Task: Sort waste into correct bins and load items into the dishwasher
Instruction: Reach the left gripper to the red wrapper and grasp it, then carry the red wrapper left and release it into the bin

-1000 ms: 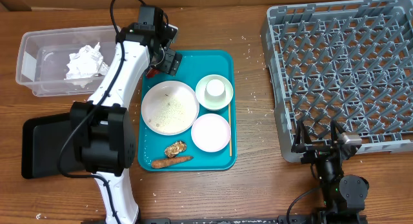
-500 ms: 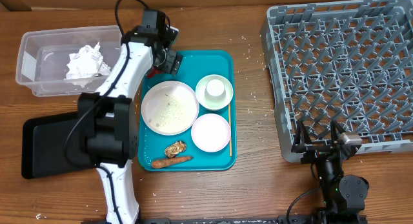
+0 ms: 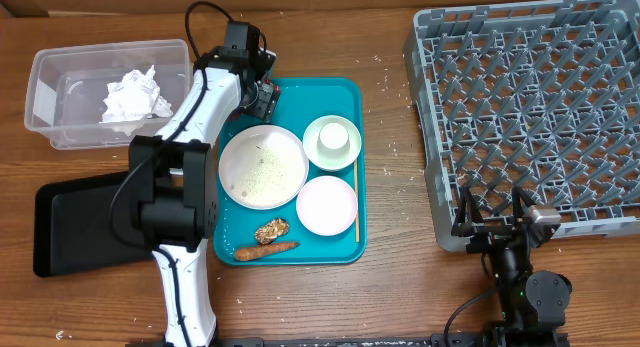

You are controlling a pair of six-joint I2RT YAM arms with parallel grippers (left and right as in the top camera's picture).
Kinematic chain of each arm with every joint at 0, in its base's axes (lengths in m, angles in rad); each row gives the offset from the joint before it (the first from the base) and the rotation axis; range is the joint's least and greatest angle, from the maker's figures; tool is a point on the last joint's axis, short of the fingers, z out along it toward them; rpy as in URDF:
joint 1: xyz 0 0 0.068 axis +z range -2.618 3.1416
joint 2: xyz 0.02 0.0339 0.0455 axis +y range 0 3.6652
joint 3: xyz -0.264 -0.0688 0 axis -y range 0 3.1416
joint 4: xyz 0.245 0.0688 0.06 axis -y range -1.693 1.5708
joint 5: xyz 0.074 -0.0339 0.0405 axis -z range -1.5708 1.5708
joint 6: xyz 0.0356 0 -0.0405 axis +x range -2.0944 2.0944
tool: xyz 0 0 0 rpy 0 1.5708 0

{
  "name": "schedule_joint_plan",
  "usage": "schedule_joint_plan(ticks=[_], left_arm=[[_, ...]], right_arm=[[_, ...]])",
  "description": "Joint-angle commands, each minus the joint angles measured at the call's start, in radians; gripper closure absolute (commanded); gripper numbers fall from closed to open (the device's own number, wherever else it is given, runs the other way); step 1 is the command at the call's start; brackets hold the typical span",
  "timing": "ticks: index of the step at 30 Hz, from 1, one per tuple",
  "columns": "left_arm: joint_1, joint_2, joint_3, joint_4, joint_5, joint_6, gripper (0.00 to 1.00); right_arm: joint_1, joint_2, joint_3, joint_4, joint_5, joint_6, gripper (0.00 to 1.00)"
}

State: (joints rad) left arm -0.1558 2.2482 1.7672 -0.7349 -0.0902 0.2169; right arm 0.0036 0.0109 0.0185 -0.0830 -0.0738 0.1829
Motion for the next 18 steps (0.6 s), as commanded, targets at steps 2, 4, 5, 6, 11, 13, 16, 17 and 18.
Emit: schedule_joint_plan(ticks=[2, 4, 5, 6, 11, 13, 16, 17, 18], left_arm=[[-0.005, 0.02, -0.012, 0.002, 0.005, -0.004, 0.37], [-0.005, 0.02, -0.012, -0.003, 0.004, -0.005, 0.51], [-0.005, 0.02, -0.012, -0.005, 0.004, -0.01, 0.58], [-0.005, 0.02, -0.011, -0.01, 0.004, -0.016, 0.67], [-0.014, 0.005, 0.031, -0.044, -0.062, -0.054, 0.91], [-0.019, -0.014, 0.062, -0.055, -0.087, -0.069, 0.96], [-0.023, -0.058, 0.124, -0.071, -0.097, -0.101, 0.96], [-0.023, -0.077, 0.148, -0.073, -0.102, -0.12, 0.96], [-0.022, -0.096, 0.168, -0.072, -0.109, -0.137, 0.96]], right_arm=[[0.007, -0.008, -0.01, 0.003, 0.002, -0.005, 0.0], [0.007, -0.008, -0.01, 0.004, 0.002, -0.005, 0.0], [0.007, -0.008, -0.01, 0.003, 0.002, -0.005, 0.0], [0.007, -0.008, -0.01, 0.003, 0.002, -0.005, 0.0], [0.007, -0.008, -0.01, 0.003, 0.002, -0.005, 0.0], [0.007, -0.008, -0.01, 0.003, 0.002, -0.005, 0.0], [0.007, -0.008, -0.01, 0.003, 0.002, -0.005, 0.0], [0.007, -0.008, -0.01, 0.003, 0.002, -0.005, 0.0], [0.007, -0.008, -0.01, 0.003, 0.002, -0.005, 0.0]])
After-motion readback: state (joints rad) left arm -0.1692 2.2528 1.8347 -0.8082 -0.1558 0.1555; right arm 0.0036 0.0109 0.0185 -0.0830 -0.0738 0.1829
